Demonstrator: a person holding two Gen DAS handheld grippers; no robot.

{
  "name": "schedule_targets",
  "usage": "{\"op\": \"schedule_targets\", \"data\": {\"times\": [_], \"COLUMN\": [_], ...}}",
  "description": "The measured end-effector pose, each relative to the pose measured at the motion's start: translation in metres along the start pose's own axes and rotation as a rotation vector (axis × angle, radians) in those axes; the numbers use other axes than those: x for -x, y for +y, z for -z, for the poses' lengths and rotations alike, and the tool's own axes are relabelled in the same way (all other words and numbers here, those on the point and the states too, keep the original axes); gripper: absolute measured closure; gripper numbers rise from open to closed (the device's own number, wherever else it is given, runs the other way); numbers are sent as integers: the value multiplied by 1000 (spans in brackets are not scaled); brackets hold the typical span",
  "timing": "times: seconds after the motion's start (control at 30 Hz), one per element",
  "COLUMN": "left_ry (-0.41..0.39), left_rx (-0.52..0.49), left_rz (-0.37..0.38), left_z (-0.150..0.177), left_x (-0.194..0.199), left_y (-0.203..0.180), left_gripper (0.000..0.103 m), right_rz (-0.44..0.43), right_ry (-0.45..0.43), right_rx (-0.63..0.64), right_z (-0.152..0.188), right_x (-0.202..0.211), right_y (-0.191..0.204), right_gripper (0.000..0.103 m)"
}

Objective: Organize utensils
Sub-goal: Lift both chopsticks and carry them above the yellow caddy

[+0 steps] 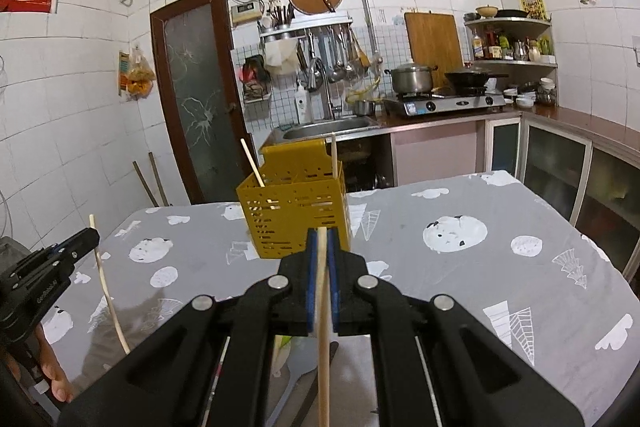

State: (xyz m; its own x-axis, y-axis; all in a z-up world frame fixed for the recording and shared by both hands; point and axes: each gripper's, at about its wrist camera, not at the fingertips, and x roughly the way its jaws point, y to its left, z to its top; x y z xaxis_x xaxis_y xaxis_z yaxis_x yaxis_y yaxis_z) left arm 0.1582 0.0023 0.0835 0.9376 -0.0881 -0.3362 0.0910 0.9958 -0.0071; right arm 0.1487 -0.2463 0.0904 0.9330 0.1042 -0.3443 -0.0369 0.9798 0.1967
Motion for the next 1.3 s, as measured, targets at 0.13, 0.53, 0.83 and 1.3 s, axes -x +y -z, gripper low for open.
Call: {"op": "schedule_targets", "data": {"times": [0.13, 0.53, 0.83, 1.3], "left_ry": [-17, -56, -84, -164], "left_rx": [-1, 4, 35, 25], "left_rz": [-2, 8, 52, 102], "left_z": [0, -14, -52, -133], "left_x": [6, 10, -5, -50], "left_y": [-1, -2, -9, -29], "left_gripper": [98, 99, 99, 99], "right_rz": [1, -8, -17, -18], "right_ry": [-26, -113, -173, -238], "right_rx": [14, 31, 56, 113], "right_z": [1, -14, -46, -111], "right_x": [8, 21, 12, -20], "right_y": [3, 9, 14, 31], "right_gripper": [97, 97, 98, 98]}}
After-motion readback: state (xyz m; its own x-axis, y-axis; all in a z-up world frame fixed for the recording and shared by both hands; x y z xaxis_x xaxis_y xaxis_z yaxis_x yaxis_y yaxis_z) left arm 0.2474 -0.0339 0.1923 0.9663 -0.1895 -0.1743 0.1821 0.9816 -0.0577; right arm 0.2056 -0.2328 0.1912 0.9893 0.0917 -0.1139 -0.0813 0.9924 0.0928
